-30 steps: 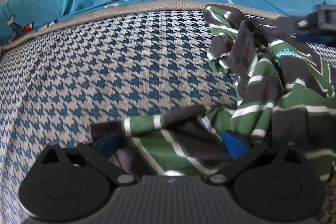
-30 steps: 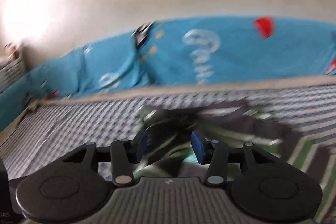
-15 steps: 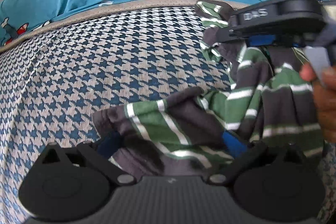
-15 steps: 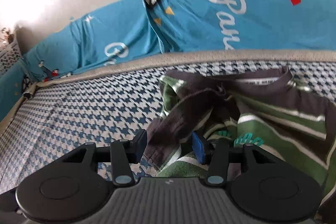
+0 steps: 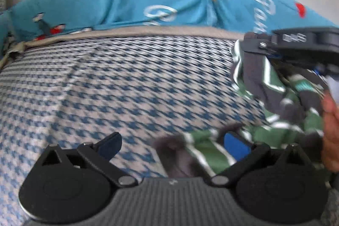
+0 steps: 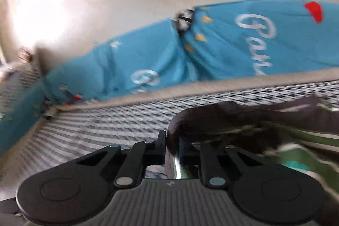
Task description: Fold clothes
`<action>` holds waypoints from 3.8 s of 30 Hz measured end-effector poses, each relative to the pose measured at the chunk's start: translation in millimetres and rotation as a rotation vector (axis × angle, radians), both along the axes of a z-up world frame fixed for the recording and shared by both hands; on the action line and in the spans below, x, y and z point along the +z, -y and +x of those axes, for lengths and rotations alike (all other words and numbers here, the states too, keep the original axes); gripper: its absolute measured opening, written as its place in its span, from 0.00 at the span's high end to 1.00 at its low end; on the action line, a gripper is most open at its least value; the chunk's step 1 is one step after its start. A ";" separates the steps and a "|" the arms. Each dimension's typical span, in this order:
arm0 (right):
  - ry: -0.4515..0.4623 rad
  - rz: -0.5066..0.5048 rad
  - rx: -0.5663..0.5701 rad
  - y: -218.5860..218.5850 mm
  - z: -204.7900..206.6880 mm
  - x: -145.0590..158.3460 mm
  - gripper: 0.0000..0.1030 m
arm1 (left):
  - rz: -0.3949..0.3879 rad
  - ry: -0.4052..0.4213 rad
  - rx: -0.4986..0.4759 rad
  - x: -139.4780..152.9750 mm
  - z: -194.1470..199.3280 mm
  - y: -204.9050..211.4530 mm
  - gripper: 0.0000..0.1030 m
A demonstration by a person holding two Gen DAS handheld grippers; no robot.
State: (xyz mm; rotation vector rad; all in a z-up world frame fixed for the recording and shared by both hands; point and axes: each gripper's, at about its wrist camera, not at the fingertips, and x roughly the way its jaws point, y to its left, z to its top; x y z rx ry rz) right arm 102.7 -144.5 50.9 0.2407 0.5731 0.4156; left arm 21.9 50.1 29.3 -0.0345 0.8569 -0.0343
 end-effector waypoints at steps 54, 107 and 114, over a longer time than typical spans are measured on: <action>-0.015 -0.355 0.232 -2.9 -61.4 -11.0 0.60 | -0.242 0.025 0.094 -22.4 110.3 12.8 0.00; 0.048 -0.270 0.249 4.7 -49.4 8.4 0.59 | 0.006 0.154 0.373 5.6 151.9 -79.4 0.91; 0.051 -0.236 0.124 32.5 -32.9 15.3 0.59 | -0.126 0.150 0.244 10.4 142.2 -49.8 0.87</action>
